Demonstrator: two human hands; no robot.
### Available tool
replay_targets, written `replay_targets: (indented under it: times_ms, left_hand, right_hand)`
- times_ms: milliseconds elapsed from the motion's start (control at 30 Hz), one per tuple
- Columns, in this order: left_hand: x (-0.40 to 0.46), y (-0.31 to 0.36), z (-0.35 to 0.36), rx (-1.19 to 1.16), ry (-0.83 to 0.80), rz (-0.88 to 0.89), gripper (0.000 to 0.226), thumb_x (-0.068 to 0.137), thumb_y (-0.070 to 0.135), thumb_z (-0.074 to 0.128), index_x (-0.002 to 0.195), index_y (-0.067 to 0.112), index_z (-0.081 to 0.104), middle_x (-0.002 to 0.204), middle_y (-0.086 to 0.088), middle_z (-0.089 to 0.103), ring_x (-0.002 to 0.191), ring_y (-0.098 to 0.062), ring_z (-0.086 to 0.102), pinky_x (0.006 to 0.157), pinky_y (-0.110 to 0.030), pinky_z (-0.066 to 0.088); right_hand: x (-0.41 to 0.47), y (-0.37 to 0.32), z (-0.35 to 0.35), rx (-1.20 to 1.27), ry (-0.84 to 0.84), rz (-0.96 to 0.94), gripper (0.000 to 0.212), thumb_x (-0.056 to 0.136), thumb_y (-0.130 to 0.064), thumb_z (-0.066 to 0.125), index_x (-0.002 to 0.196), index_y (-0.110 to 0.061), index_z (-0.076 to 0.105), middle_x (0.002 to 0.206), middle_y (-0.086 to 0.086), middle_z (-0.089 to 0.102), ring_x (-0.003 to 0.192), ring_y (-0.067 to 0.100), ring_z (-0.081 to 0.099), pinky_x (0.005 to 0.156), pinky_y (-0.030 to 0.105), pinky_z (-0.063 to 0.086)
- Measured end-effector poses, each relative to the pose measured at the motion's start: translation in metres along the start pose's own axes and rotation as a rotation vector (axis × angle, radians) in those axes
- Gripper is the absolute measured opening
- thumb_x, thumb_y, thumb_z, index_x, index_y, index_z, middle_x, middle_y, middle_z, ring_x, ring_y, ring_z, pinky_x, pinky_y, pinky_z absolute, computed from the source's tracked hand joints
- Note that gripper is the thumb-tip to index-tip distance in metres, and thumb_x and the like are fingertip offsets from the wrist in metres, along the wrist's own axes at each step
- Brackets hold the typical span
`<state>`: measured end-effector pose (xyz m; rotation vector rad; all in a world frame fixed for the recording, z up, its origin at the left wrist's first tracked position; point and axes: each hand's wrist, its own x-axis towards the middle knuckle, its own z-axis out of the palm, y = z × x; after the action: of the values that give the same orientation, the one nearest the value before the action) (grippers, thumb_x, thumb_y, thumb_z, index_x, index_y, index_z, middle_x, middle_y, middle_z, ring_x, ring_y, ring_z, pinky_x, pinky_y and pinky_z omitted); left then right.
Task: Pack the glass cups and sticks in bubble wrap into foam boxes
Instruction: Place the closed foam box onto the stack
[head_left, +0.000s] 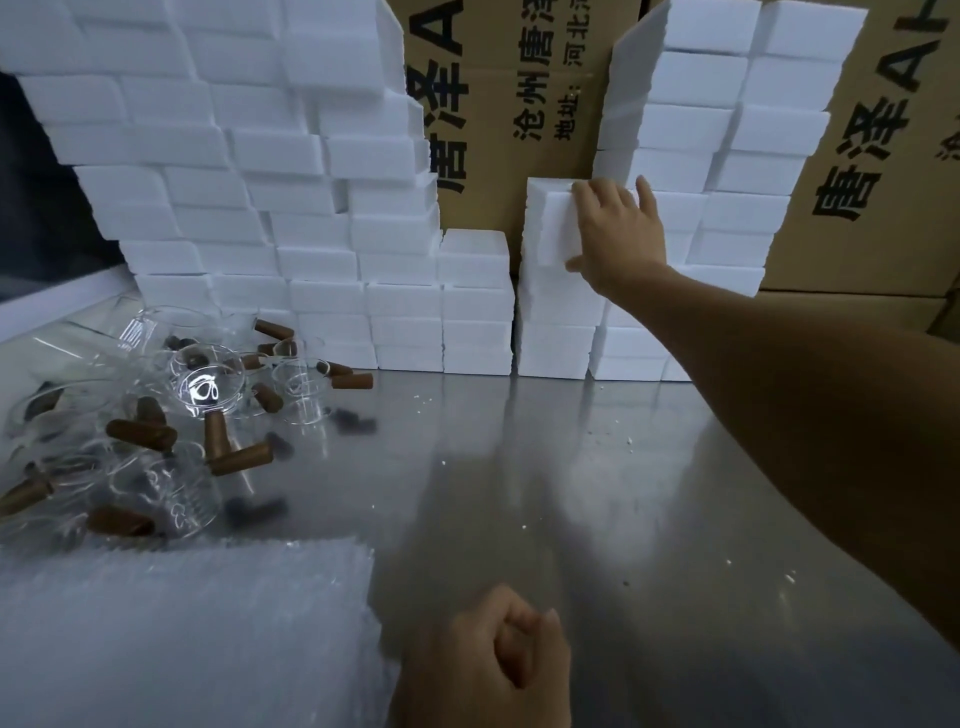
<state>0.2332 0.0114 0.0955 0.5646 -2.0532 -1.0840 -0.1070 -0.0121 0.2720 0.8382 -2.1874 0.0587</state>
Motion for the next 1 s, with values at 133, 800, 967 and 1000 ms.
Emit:
replay_targets:
  times_ms: [133, 800, 967, 1000]
  left_hand:
    - [0.002, -0.003, 0.002, 0.026, -0.003, 0.075, 0.031, 0.057, 0.06, 0.047, 0.08, 0.042, 0.055, 0.036, 0.018, 0.045, 0.032, 0.004, 0.037, 0.041, -0.007, 0.028]
    - [0.001, -0.005, 0.004, 0.076, -0.01, 0.063, 0.039, 0.057, 0.061, 0.042, 0.076, 0.03, 0.056, 0.04, 0.019, 0.048, 0.035, 0.004, 0.04, 0.043, -0.005, 0.031]
    - [0.001, -0.012, 0.005, 0.033, 0.01, 0.065, 0.035, 0.059, 0.06, 0.043, 0.081, 0.034, 0.053, 0.04, 0.019, 0.047, 0.036, 0.004, 0.042, 0.044, -0.003, 0.031]
    - [0.001, -0.01, 0.004, 0.043, -0.002, 0.041, 0.038, 0.058, 0.062, 0.04, 0.084, 0.037, 0.052, 0.042, 0.02, 0.049, 0.039, 0.004, 0.044, 0.045, -0.004, 0.032]
  right_hand:
    - [0.014, -0.001, 0.005, -0.062, -0.049, -0.001, 0.078, 0.086, -0.03, 0.076, 0.147, -0.009, 0.033, 0.147, 0.014, 0.043, 0.142, 0.032, 0.035, 0.122, 0.049, 0.007]
    - [0.005, -0.088, 0.037, -0.12, -0.134, -0.231, 0.116, 0.063, -0.056, 0.087, 0.151, -0.018, 0.022, 0.143, 0.012, 0.039, 0.131, 0.031, 0.041, 0.113, 0.048, 0.024]
    - [0.02, -0.093, 0.037, -0.14, -0.181, -0.245, 0.102, 0.065, -0.053, 0.087, 0.143, -0.017, 0.032, 0.136, 0.011, 0.045, 0.123, 0.031, 0.048, 0.11, 0.047, 0.028]
    - [0.024, -0.091, 0.035, -0.137, -0.162, -0.248, 0.096, 0.066, -0.051, 0.086, 0.14, -0.015, 0.036, 0.132, 0.011, 0.048, 0.12, 0.031, 0.05, 0.109, 0.047, 0.029]
